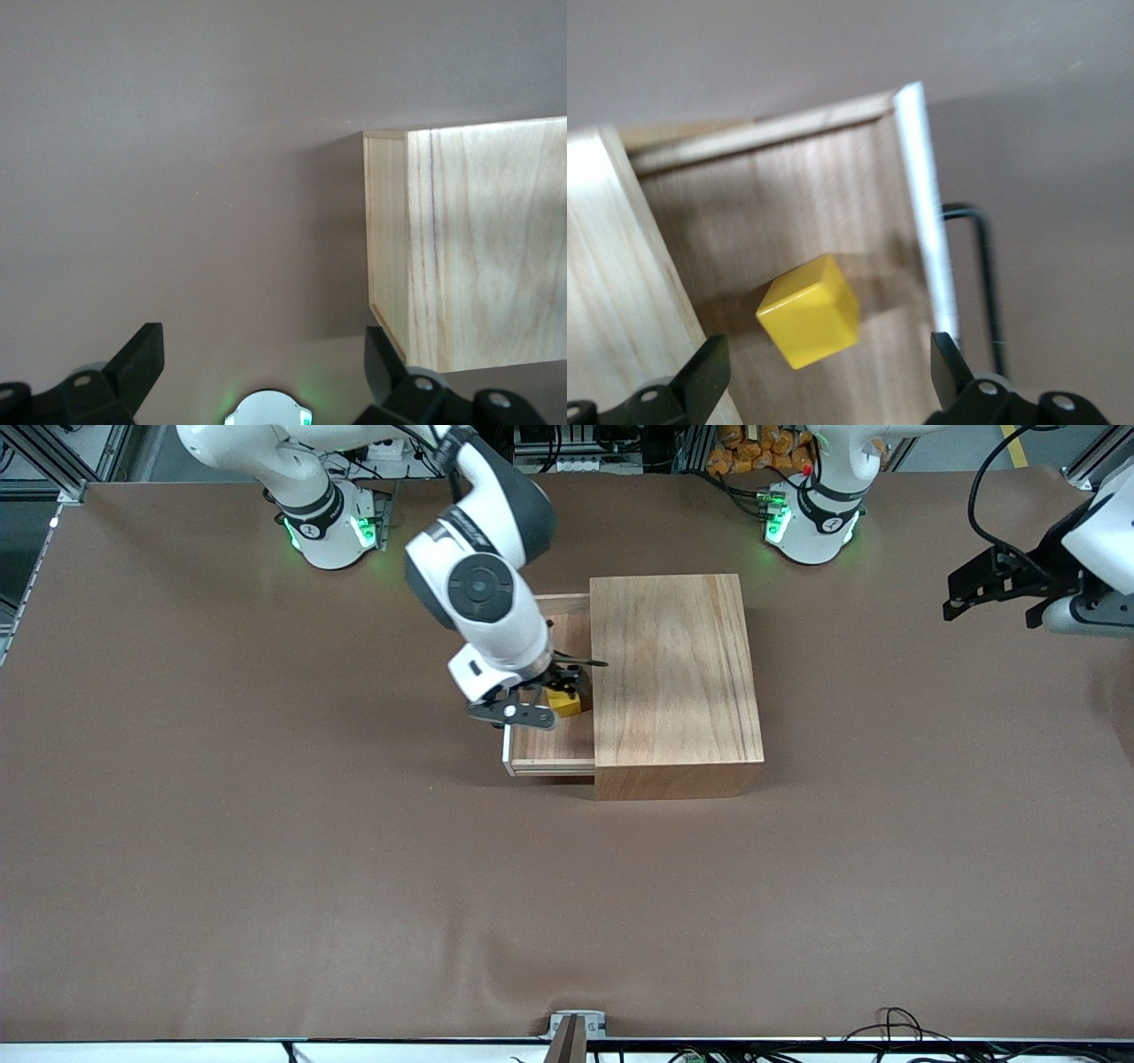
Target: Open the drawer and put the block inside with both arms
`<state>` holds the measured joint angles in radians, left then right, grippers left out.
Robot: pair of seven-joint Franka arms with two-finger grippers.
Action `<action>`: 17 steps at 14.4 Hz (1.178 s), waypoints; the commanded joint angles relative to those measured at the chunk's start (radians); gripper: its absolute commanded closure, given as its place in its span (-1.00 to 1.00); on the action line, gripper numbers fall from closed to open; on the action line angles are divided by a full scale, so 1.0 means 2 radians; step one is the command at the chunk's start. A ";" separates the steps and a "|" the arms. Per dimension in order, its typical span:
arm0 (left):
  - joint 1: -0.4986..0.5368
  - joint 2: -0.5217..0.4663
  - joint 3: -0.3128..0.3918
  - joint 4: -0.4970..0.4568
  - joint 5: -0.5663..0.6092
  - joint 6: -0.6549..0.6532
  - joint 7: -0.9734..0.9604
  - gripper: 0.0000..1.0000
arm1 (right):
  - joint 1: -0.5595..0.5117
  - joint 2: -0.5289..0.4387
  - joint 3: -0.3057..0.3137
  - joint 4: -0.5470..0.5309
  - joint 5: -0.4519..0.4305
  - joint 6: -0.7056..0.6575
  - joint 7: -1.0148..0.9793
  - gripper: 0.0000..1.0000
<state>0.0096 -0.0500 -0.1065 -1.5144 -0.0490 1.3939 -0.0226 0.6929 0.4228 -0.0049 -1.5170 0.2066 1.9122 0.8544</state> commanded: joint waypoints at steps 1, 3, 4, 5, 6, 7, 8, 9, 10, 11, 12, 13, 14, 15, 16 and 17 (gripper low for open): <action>-0.001 -0.038 0.006 -0.042 0.010 0.009 0.004 -1.00 | -0.045 -0.044 0.006 -0.010 0.002 -0.042 -0.034 -1.00; -0.001 -0.030 0.006 -0.038 0.011 0.020 0.004 -1.00 | -0.081 -0.072 0.006 -0.017 0.000 -0.079 -0.090 -1.00; -0.001 -0.023 0.006 -0.037 0.012 0.028 0.004 -1.00 | -0.102 -0.083 0.005 -0.020 -0.001 -0.096 -0.123 -1.00; -0.001 -0.016 0.009 -0.033 0.011 0.032 0.005 -1.00 | -0.122 -0.093 0.005 -0.021 -0.002 -0.109 -0.158 -1.00; -0.002 -0.006 0.019 -0.023 0.011 0.036 0.005 -1.00 | -0.143 -0.100 0.005 -0.021 -0.007 -0.117 -0.185 -1.00; -0.003 0.004 0.022 -0.013 0.012 0.041 0.005 -1.00 | -0.158 -0.111 0.005 -0.021 -0.017 -0.122 -0.205 -1.00; -0.003 0.010 0.029 -0.011 0.011 0.045 0.007 -1.00 | -0.169 -0.118 0.005 -0.022 -0.031 -0.122 -0.218 -1.00; -0.004 0.010 0.039 -0.011 0.015 0.055 0.007 -1.00 | -0.187 -0.128 0.005 -0.031 -0.046 -0.120 -0.235 -1.00; -0.010 0.007 0.040 -0.011 0.037 0.058 0.007 -1.00 | -0.203 -0.132 0.005 -0.033 -0.051 -0.119 -0.250 -1.00; -0.015 0.004 0.037 -0.011 0.071 0.057 0.008 -1.00 | -0.220 -0.135 0.005 -0.033 -0.053 -0.120 -0.264 -1.00; -0.016 0.003 0.037 -0.011 0.072 0.057 0.009 -1.00 | -0.237 -0.142 0.005 -0.033 -0.053 -0.122 -0.281 -1.00; -0.014 0.003 0.042 -0.011 0.040 0.055 0.009 -1.00 | -0.254 -0.149 0.006 -0.035 -0.053 -0.123 -0.305 -1.00; -0.014 0.003 0.052 -0.011 0.016 0.055 0.010 -1.00 | -0.275 -0.159 0.007 -0.038 -0.053 -0.135 -0.332 -1.00; -0.016 0.004 0.053 -0.011 0.014 0.055 0.009 -1.00 | -0.297 -0.169 0.009 -0.038 -0.053 -0.149 -0.354 -1.00; -0.016 0.004 0.053 -0.011 0.014 0.055 0.009 -1.00 | -0.312 -0.181 0.010 -0.039 -0.053 -0.165 -0.373 -1.00; -0.016 0.004 0.052 -0.011 0.015 0.055 0.008 -1.00 | -0.325 -0.192 0.010 -0.039 -0.053 -0.180 -0.394 -1.00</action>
<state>-0.0099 -0.0392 -0.0149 -1.5464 -0.0037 1.5125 -0.0127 0.1063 0.1235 -0.0117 -1.5452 0.1080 1.5878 0.1349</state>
